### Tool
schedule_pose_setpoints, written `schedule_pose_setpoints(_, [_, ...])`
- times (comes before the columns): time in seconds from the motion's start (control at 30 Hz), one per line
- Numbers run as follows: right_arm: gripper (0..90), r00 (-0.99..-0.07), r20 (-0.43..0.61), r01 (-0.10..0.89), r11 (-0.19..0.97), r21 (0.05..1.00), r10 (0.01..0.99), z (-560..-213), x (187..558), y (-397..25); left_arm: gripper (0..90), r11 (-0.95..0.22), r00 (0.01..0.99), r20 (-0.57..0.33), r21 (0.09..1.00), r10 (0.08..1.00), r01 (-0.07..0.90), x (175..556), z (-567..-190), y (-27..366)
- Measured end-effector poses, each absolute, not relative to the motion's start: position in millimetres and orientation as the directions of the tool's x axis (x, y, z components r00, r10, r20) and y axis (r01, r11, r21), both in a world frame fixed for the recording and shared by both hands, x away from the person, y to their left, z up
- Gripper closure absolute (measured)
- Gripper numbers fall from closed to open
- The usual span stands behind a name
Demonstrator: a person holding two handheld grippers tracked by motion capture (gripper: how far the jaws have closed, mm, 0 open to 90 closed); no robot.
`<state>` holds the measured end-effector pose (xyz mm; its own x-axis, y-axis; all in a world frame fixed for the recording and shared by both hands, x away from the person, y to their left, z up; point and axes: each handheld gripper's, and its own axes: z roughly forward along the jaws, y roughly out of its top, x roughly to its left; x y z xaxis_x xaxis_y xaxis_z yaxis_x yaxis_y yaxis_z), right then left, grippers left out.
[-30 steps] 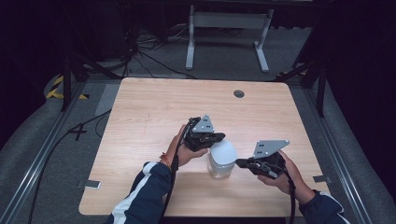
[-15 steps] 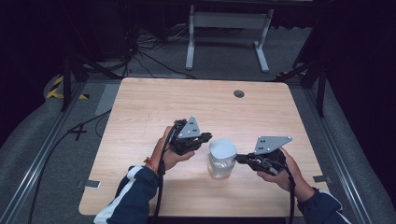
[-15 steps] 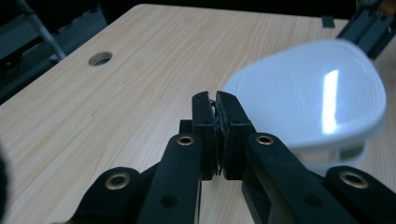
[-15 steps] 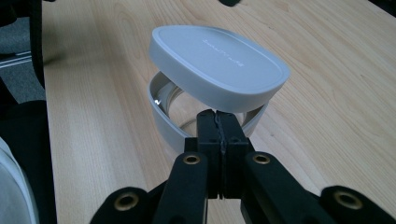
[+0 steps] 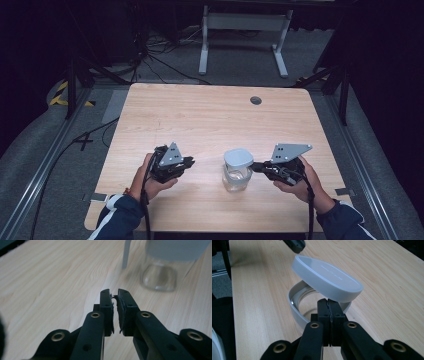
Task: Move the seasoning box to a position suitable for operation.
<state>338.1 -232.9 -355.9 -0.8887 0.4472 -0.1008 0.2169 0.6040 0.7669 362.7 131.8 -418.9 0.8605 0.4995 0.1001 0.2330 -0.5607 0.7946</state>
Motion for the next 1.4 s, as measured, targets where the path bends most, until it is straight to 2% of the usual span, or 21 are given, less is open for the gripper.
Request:
schedule_pose_setpoints(0.23, [89.9,-0.888,-0.101,0.212,0.595,0.775,0.449,-355,344,-232,78.5,-0.547,0.824,0.064,0.776,0.564,0.314,351,-444,165])
schedule_pose_setpoints(0.57, [89.9,-0.895,-0.12,0.185,0.604,0.775,0.429,-353,353,-226,76.1,-0.53,0.804,0.029,0.767,0.594,0.363,336,-454,182])
schedule_pose_setpoints(1.4, [89.9,-0.879,-0.134,0.184,0.586,0.789,0.457,-349,372,-223,73.9,-0.537,0.81,0.007,0.752,0.586,0.382,324,-461,188])
